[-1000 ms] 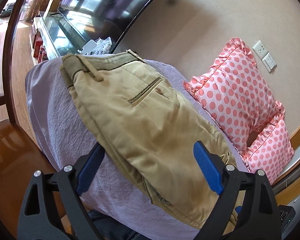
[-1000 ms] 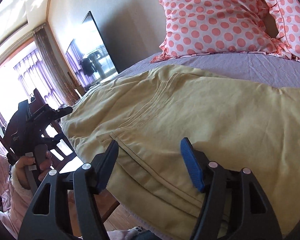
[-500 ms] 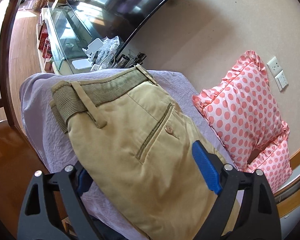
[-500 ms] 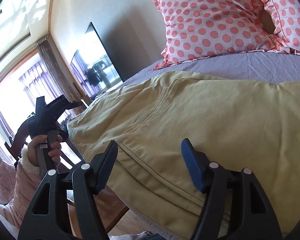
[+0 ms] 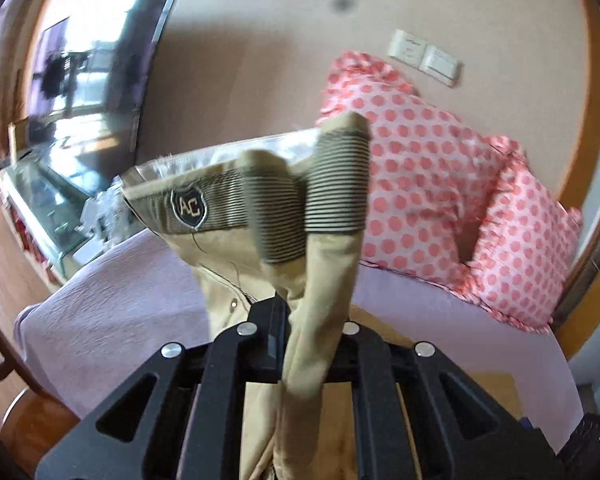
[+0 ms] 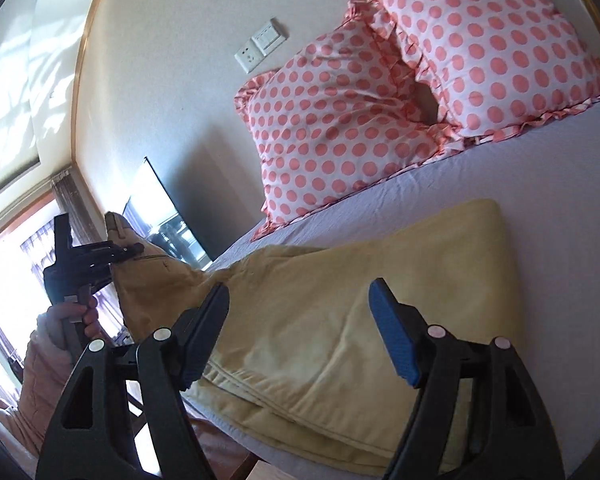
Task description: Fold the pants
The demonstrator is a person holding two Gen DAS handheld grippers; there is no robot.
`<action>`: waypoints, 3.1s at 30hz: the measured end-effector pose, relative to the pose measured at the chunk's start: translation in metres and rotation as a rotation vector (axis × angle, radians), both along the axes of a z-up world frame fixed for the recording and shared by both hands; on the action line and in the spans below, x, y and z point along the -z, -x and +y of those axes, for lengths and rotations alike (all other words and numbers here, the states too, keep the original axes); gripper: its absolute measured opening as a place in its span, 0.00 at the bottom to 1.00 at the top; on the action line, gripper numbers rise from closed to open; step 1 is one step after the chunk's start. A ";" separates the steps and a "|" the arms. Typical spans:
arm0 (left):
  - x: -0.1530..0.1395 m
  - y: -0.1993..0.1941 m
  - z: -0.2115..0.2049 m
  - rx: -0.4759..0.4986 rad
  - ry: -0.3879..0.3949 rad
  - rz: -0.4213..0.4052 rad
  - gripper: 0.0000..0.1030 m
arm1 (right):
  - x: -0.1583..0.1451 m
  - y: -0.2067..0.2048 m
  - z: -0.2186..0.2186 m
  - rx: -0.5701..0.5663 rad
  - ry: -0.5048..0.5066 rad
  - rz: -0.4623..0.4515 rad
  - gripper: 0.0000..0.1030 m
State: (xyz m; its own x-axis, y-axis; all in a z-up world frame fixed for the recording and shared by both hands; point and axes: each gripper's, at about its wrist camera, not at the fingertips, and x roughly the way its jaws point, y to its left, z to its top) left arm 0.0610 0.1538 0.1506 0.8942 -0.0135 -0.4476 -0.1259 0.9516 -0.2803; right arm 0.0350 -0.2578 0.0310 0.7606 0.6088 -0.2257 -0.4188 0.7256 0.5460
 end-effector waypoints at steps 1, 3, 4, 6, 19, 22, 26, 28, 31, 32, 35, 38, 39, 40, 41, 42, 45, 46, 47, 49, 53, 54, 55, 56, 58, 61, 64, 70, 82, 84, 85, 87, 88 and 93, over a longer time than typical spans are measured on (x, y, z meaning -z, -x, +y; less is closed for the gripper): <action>-0.006 -0.001 -0.030 0.085 -0.026 -0.021 0.09 | 0.000 0.001 -0.012 0.038 -0.008 0.006 0.72; -0.011 0.002 -0.093 0.267 -0.068 -0.061 0.09 | 0.002 0.004 -0.036 0.112 -0.036 0.019 0.72; -0.008 0.005 -0.123 0.354 -0.089 -0.071 0.09 | 0.004 0.006 -0.047 0.146 -0.047 0.023 0.72; 0.011 0.007 -0.182 0.513 -0.128 -0.043 0.10 | 0.006 0.012 -0.067 0.209 -0.057 0.023 0.72; 0.108 0.027 -0.295 0.704 -0.331 0.166 0.22 | 0.016 -0.020 -0.119 0.109 -0.273 0.206 0.84; 0.100 0.040 -0.290 0.725 -0.350 0.158 0.48 | 0.015 -0.043 -0.104 0.057 -0.208 0.304 0.83; 0.072 0.068 -0.245 0.912 -0.112 0.083 0.72 | 0.018 -0.061 -0.087 0.008 -0.114 0.364 0.69; 0.060 0.063 -0.213 0.849 -0.057 0.075 0.74 | 0.022 -0.069 -0.080 0.005 -0.061 0.396 0.67; 0.058 0.021 -0.145 0.581 -0.013 0.150 0.74 | 0.024 -0.079 -0.072 0.020 0.010 0.425 0.61; 0.061 0.005 -0.122 0.511 0.020 0.188 0.74 | 0.024 -0.081 -0.069 0.011 0.019 0.429 0.60; 0.079 -0.039 -0.069 0.400 0.138 0.337 0.73 | 0.026 -0.085 -0.061 -0.032 0.037 0.432 0.55; 0.098 -0.068 -0.055 0.404 0.172 0.450 0.72 | 0.028 -0.091 -0.064 -0.055 0.011 0.439 0.51; 0.103 -0.073 -0.056 0.419 0.167 0.475 0.72 | 0.029 -0.094 -0.066 -0.054 0.003 0.446 0.50; 0.107 -0.080 -0.058 0.425 0.161 0.502 0.72 | 0.029 -0.096 -0.067 -0.053 -0.005 0.450 0.47; 0.111 -0.084 -0.060 0.429 0.156 0.518 0.72 | 0.030 -0.098 -0.068 -0.051 -0.009 0.453 0.45; 0.111 -0.088 -0.061 0.434 0.146 0.512 0.73 | 0.030 -0.101 -0.068 -0.052 -0.007 0.455 0.44; 0.112 -0.100 -0.062 0.462 0.173 0.523 0.72 | 0.032 -0.105 -0.063 -0.076 0.010 0.461 0.36; 0.113 -0.103 -0.064 0.482 0.194 0.521 0.64 | 0.035 -0.106 -0.062 -0.100 -0.008 0.467 0.20; 0.114 -0.105 -0.064 0.497 0.218 0.527 0.39 | 0.039 -0.107 -0.063 -0.129 -0.045 0.477 0.16; 0.109 -0.105 -0.065 0.523 0.230 0.502 0.11 | 0.037 -0.108 -0.066 -0.154 -0.089 0.468 0.12; 0.092 -0.112 -0.072 0.558 0.216 0.447 0.07 | 0.017 -0.117 -0.066 -0.169 -0.107 0.425 0.10; 0.088 -0.116 -0.075 0.555 0.204 0.438 0.07 | 0.011 -0.123 -0.065 -0.162 -0.096 0.414 0.10; 0.085 -0.122 -0.078 0.555 0.202 0.426 0.07 | 0.006 -0.130 -0.065 -0.155 -0.097 0.404 0.09; 0.082 -0.129 -0.082 0.554 0.197 0.413 0.07 | 0.002 -0.138 -0.067 -0.141 -0.098 0.394 0.09; 0.076 -0.148 -0.090 0.537 0.180 0.384 0.07 | -0.006 -0.158 -0.072 -0.105 -0.101 0.382 0.09; 0.072 -0.185 -0.102 0.499 0.166 0.343 0.07 | -0.012 -0.192 -0.081 -0.027 -0.086 0.385 0.09; 0.087 -0.216 -0.109 0.418 0.115 0.388 0.12 | -0.004 -0.220 -0.086 0.080 0.014 0.461 0.14; 0.082 -0.186 -0.068 0.237 0.051 0.336 0.32 | -0.025 -0.174 -0.102 0.257 0.176 0.358 0.66; 0.109 -0.133 -0.144 0.464 0.052 0.396 0.64 | 0.002 -0.150 -0.057 0.042 0.015 0.520 0.79; 0.104 -0.113 -0.146 0.441 -0.001 0.375 0.71 | -0.014 -0.123 -0.050 0.104 0.106 0.447 0.83; 0.101 -0.100 -0.146 0.437 -0.015 0.350 0.76 | -0.022 -0.106 -0.045 0.131 0.161 0.394 0.94; 0.099 -0.070 -0.142 0.428 -0.023 0.305 0.90 | -0.029 -0.069 -0.030 0.201 0.283 0.291 0.99; 0.100 -0.054 -0.143 0.418 -0.032 0.288 0.93 | -0.029 -0.052 -0.020 0.215 0.335 0.241 0.99; 0.115 0.001 -0.142 0.333 -0.101 0.265 0.98 | -0.003 -0.011 0.014 0.244 0.461 0.163 0.99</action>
State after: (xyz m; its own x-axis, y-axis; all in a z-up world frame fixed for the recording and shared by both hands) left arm 0.0596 0.0117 0.0352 0.7029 -0.2256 -0.6746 0.1371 0.9736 -0.1827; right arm 0.0462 -0.2433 0.0344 0.8005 0.2290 -0.5539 -0.1448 0.9707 0.1920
